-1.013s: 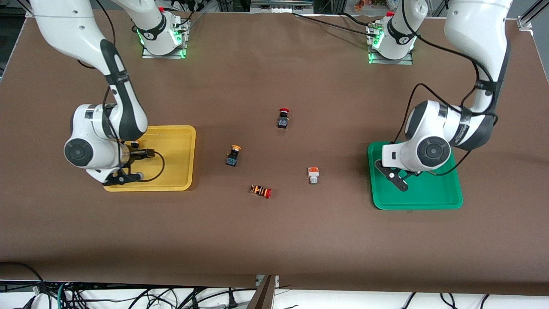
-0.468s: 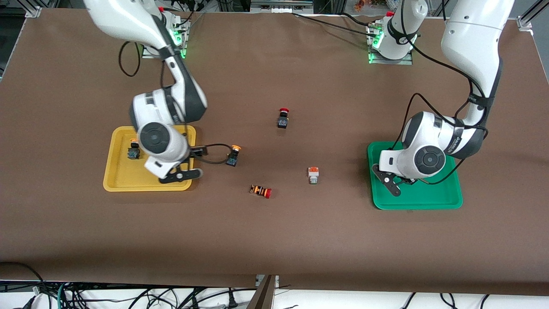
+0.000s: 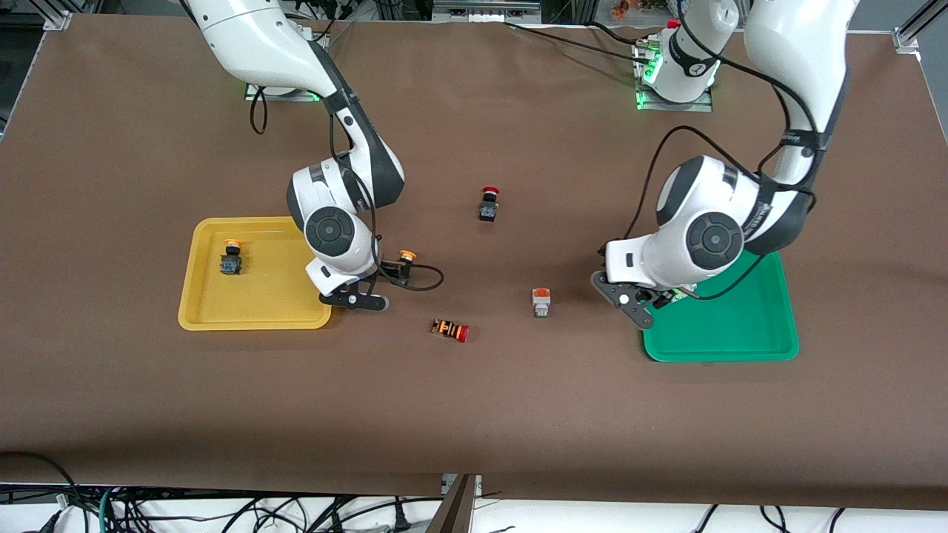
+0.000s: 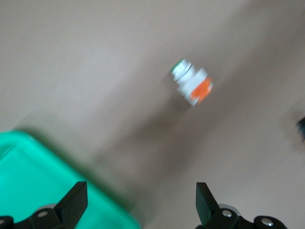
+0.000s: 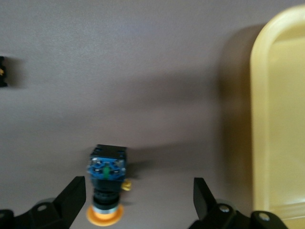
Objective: Place green and yellow buttons in trays
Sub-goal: 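Grasp the second black button while the left gripper grasps the second green button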
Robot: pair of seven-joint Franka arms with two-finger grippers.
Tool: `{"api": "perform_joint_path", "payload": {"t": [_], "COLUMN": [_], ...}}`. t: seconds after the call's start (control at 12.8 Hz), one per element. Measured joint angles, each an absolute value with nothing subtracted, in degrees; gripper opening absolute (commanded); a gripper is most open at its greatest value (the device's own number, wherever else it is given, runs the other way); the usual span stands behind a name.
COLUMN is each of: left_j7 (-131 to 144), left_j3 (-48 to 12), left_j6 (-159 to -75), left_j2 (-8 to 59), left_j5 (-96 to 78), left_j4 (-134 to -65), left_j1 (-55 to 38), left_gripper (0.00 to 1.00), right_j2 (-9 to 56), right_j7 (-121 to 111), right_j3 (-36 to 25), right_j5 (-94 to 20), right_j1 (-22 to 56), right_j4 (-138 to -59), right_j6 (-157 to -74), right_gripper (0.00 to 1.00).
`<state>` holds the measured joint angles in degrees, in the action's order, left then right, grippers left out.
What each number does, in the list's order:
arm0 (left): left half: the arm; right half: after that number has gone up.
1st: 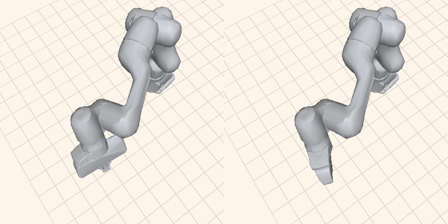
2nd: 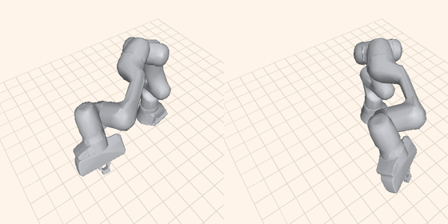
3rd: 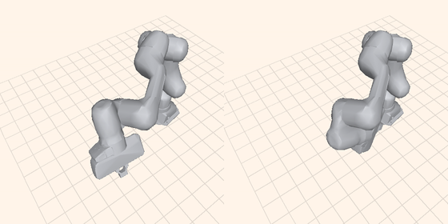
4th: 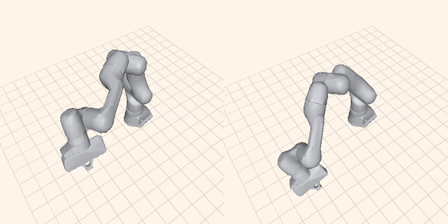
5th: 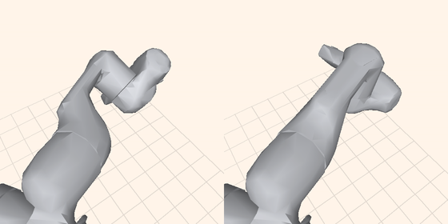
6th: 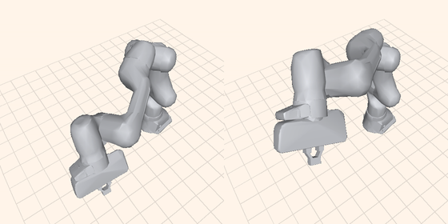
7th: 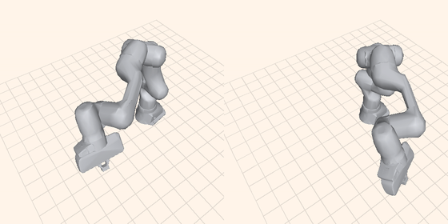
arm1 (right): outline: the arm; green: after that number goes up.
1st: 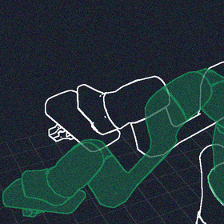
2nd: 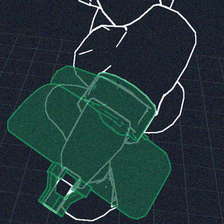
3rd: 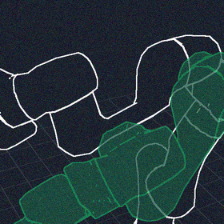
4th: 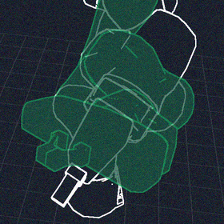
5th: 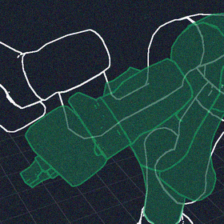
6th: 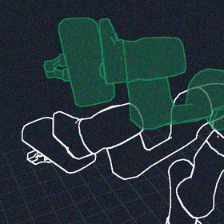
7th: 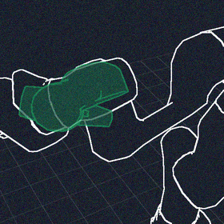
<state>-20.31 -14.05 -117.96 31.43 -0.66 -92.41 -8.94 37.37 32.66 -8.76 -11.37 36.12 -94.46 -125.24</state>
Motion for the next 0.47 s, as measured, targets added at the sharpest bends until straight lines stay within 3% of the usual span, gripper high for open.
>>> {"api": "perform_joint_path", "payload": {"t": [0.23,0.39,0.47], "left_j7": [-15.75,-9.35,-6.48], "left_j3": [-14.14,-14.13,-14.04], "left_j6": [-130.87,-134.55,-135.46], "left_j2": [38.26,41.33,42.10], "left_j5": [-0.95,-0.95,-0.95], "left_j4": [-90.26,-90.31,-90.31], "left_j1": [-13.10,-16.01,-16.99], "left_gripper": [1.00,1.00,1.00], "right_j2": [39.07,40.58,41.14], "right_j7": [36.69,37.76,37.85], "right_j3": [-8.31,-8.30,-8.31], "right_j5": [-12.80,-12.81,-12.81], "right_j1": [37.65,38.52,38.55], "right_j4": [-94.46,-94.45,-94.46], "right_j6": [-129.42,-131.18,-131.79], "right_gripper": [1.00,0.99,0.80]}}
